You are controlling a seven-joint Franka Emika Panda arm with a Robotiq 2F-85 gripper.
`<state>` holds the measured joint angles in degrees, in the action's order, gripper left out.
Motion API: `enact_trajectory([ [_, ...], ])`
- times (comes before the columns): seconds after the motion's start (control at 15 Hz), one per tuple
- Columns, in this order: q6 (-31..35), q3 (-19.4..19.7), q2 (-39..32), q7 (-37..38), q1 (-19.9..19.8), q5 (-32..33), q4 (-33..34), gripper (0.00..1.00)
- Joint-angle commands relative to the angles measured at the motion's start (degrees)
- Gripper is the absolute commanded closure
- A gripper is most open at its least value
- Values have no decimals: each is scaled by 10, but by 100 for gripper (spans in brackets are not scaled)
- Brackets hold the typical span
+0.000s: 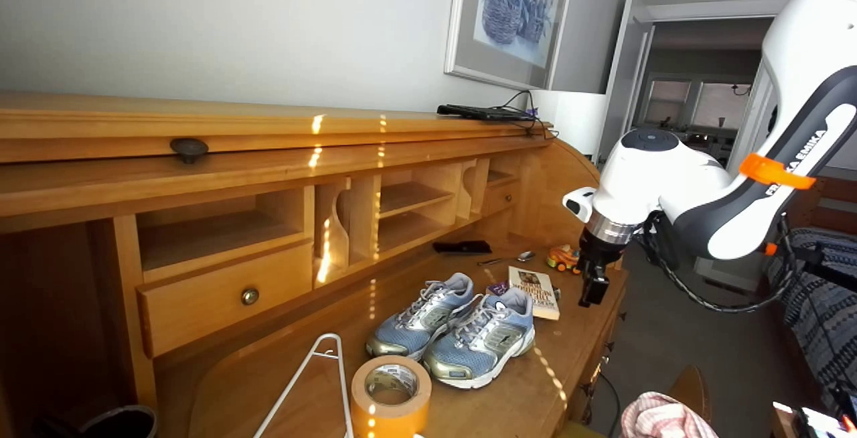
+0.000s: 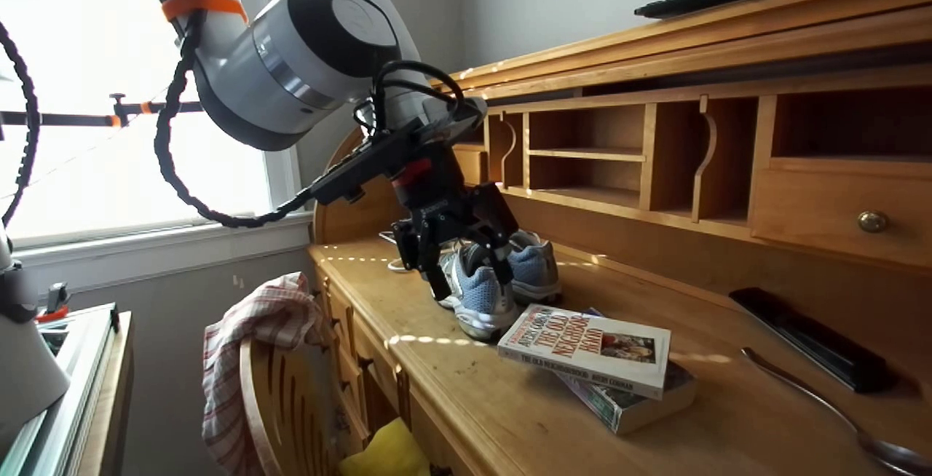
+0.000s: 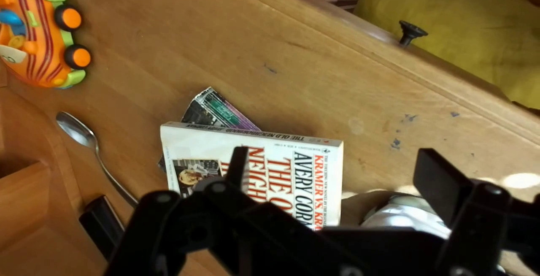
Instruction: Put the white book on the topmost middle shelf.
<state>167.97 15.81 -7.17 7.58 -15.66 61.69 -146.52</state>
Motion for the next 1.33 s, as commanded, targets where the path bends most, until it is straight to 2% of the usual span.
enact_trajectory([
  [0.0, 26, 8, -42, 32, 3, 41, 30, 0],
  [0.27, 36, 15, -82, 90, 13, 104, 71, 0],
  [0.67, 25, 9, -145, 152, 24, 141, 109, 0],
  [1.27, 18, 22, -204, 323, 57, 263, 165, 0],
])
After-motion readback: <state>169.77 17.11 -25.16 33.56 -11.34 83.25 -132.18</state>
